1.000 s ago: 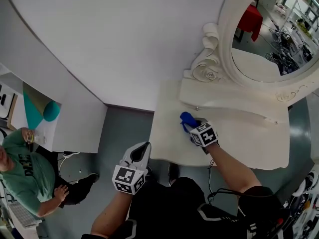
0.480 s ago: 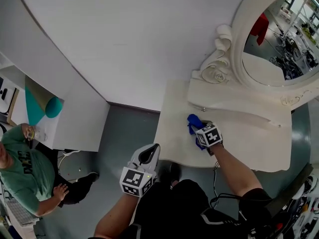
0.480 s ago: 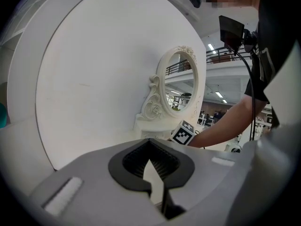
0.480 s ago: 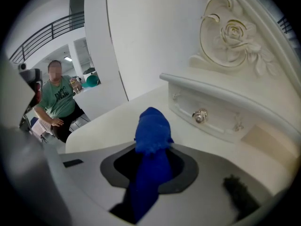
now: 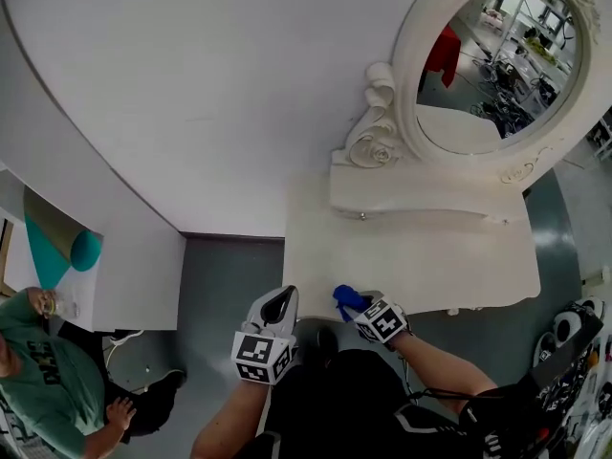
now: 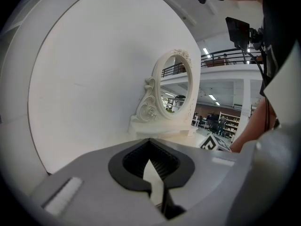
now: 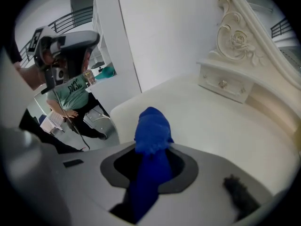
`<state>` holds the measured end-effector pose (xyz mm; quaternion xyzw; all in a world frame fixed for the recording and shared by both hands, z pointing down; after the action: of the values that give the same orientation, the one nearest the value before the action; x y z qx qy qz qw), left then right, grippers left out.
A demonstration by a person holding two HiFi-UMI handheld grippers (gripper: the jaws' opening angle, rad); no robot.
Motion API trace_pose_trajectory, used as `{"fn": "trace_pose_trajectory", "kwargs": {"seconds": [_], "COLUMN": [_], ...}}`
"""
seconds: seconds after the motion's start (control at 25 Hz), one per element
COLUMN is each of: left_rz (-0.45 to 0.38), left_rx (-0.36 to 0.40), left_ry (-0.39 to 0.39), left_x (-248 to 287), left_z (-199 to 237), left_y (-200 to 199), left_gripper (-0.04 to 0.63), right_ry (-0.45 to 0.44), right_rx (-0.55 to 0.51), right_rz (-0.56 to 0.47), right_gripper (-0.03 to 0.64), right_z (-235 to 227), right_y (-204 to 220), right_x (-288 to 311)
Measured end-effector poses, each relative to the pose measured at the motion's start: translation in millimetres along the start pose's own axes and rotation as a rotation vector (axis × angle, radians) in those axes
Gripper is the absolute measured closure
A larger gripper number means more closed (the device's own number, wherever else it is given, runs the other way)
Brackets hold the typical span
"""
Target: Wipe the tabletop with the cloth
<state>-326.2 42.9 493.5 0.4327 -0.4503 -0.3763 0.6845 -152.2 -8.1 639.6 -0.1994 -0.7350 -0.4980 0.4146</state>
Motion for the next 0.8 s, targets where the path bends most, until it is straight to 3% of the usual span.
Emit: {"fn": "trace_pose_trajectory", "kwargs": {"seconds": [0.12, 0.32, 0.56, 0.8], "left_rz": [-0.032, -0.048, -0.068, -0.062], "left_rx": [0.029, -0.004, 0.001, 0.029], "left_ry": [-0.025, 0.031, 0.045, 0.016], "left_x": [2, 2, 6, 14], "left_z": [2, -6, -12, -25], "left_y": [-2, -4, -12, -19], "left_gripper": [0.588, 0.589, 0.588, 0.588], "right_ry": [-0.022, -0.035, 0.092, 0.214], "right_rx": [0.076, 0.172, 0.173, 0.175], "right_rz": [0.006, -0.009, -0.118, -0.111], "right_gripper": [0.515, 0.515, 0.514, 0.514], "right_z": [10, 1, -71, -150], "right_y": [8, 3, -45, -70], "right_x": [-3, -14, -29, -16]}}
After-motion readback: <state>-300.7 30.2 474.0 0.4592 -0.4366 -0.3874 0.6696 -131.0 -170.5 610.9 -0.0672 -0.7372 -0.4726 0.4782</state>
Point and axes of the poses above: the fingertips, and each gripper's own axes: x forward along the fingers, z to its left, y out of its underside, the point moved 5 cm from there along -x, backward along the fingers
